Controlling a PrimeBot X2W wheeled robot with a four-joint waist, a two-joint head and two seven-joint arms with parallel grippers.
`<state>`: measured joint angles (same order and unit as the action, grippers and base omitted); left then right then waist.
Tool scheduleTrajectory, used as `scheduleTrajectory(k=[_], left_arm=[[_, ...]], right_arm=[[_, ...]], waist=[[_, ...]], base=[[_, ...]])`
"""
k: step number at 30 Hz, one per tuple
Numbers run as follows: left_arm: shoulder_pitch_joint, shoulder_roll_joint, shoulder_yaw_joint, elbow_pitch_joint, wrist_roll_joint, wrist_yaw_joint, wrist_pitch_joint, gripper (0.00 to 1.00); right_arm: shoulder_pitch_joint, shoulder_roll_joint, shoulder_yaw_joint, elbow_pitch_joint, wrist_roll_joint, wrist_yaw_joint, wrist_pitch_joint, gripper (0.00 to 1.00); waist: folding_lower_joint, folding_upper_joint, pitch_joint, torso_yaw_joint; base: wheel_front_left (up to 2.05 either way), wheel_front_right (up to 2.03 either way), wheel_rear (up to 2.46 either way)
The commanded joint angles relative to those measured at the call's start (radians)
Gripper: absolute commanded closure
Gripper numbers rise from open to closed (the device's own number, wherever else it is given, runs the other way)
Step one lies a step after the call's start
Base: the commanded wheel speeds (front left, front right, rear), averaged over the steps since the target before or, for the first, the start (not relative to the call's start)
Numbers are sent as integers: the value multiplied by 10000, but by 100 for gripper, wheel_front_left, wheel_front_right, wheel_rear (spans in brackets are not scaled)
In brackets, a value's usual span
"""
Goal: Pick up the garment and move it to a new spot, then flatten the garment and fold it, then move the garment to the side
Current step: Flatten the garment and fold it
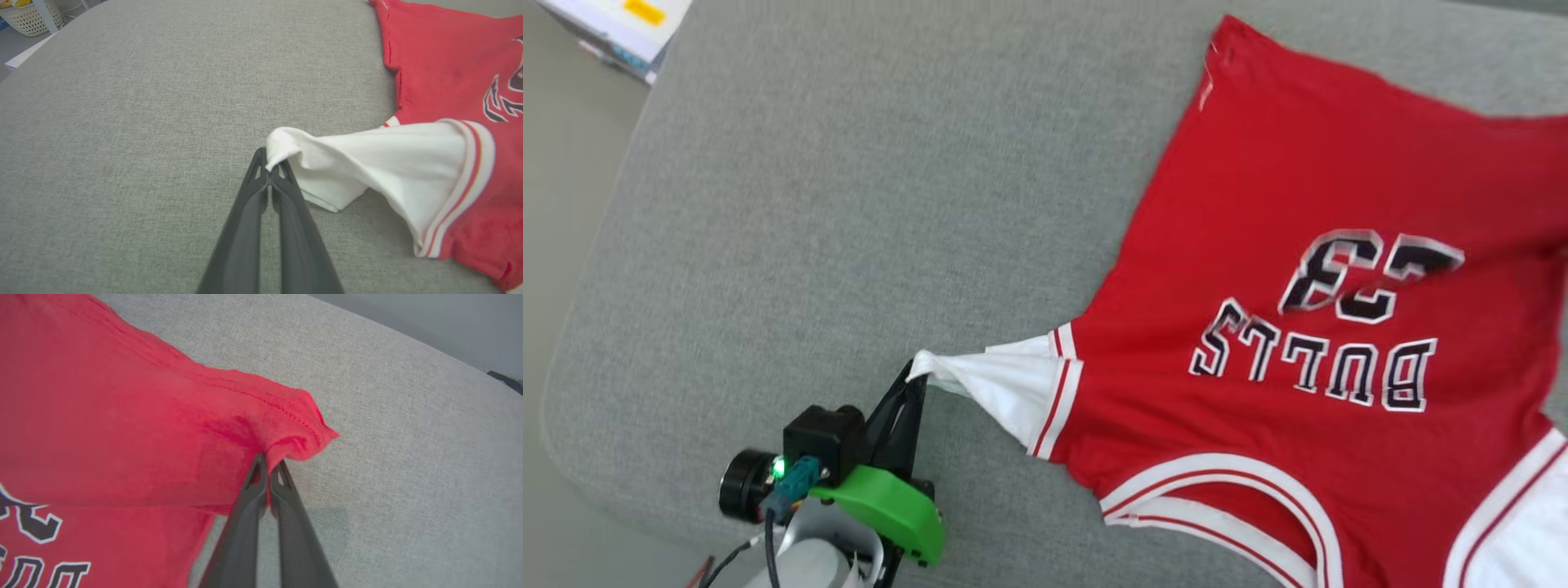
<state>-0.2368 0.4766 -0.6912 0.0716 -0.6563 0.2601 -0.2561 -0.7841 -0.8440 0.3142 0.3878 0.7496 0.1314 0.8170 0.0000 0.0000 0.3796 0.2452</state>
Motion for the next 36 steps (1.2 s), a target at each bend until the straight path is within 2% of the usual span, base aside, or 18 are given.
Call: scheduleTrajectory(k=[1,5,10,14,19,23,24,25,28,33,36], left_arm=[[217,129,90,-13,-79,90,-51,100],[714,380,231,-195,-243,296,-29,100],[1252,599,366,-484,-404,555,-7,100],[1499,717,448,-614,-504,673,13,100],[1548,793,470,-690,-564,677,51,100],[1485,795,459,-678,-570,668,76,100],[1481,794,458,-668,-576,668,78,100],[1482,793,455,-654,-583,668,80,100],[1512,801,429,-631,-600,674,104,100],[1469,784,326,-722,-543,710,174,100],[1358,779,280,-812,-470,724,211,100]], right_arm=[[521,-217,68,-205,255,-7,-121,100],[2123,-919,241,-1007,730,-7,-423,100],[4420,-1253,-43,-1575,1321,-7,-765,100],[6206,-1070,-293,-1921,1624,-7,-932,100],[8035,-389,-374,-1975,1685,-7,-1192,100],[8594,165,-432,-1799,1692,-7,-1450,100],[8587,254,-509,-1761,1679,-7,-1539,73],[8538,317,-595,-1755,1630,-7,-1641,0],[8274,341,-946,-1928,1582,-7,-1873,0],[7436,-73,-1892,-3029,1401,-7,-2229,0],[6665,-110,-2308,-3663,1076,-7,-2389,0]], waist=[[0,0,-1335,-891],[0,0,-1806,-1357],[0,0,-2096,-1839],[0,0,-2098,-2123],[0,0,-1975,-2228],[0,0,-1878,-2243],[0,0,-1877,-2254],[0,0,-1892,-2265],[0,0,-1977,-2285],[0,0,-2039,-2187],[0,0,-1949,-2070]], base=[[0,0,0],[0,0,0],[0,0,0],[0,0,0],[0,0,0],[0,0,0],[0,0,0],[0,0,0],[0,0,0],[0,0,0],[0,0,0]])
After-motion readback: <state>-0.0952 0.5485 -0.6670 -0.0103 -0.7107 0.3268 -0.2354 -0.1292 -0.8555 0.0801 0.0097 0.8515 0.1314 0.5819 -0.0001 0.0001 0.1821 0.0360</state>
